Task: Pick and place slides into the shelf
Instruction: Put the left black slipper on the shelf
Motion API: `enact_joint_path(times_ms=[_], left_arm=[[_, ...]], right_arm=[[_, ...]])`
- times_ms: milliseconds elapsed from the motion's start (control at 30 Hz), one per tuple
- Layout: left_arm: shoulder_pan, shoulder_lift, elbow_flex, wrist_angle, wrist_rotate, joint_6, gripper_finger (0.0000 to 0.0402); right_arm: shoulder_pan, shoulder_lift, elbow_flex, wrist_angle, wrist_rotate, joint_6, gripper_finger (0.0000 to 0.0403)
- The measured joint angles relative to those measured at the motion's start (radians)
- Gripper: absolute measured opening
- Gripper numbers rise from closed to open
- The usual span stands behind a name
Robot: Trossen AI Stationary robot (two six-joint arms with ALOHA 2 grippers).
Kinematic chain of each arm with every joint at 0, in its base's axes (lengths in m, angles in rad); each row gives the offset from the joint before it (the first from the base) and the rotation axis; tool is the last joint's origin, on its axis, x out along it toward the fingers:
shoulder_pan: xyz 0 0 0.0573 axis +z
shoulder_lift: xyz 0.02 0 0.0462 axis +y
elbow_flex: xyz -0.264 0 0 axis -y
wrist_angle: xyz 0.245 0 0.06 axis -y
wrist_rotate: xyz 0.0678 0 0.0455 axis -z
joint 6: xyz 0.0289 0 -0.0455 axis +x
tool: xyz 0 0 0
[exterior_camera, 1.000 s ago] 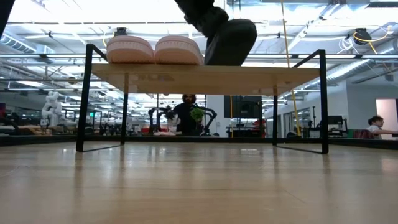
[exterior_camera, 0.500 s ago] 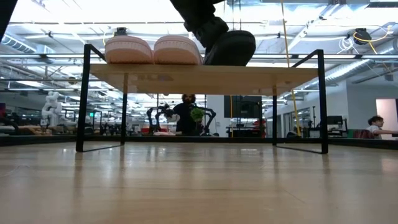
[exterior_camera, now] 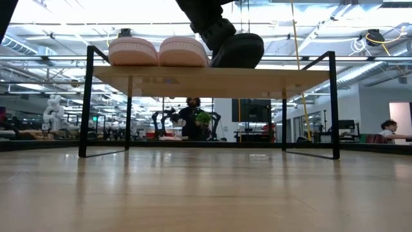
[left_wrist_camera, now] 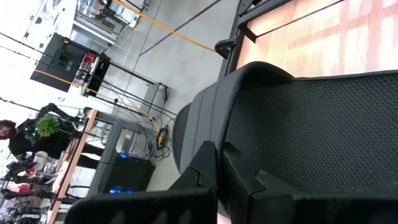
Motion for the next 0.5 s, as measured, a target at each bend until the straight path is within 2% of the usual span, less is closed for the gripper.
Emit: enact_joint_path(times_ms=[500], left_arm=[[0.003, 0.007, 0.000, -0.003, 0.018, -0.017, 0.0000]], right_arm=[[0.000, 0.000, 0.000, 0.000, 0.000, -0.003, 0.0199]])
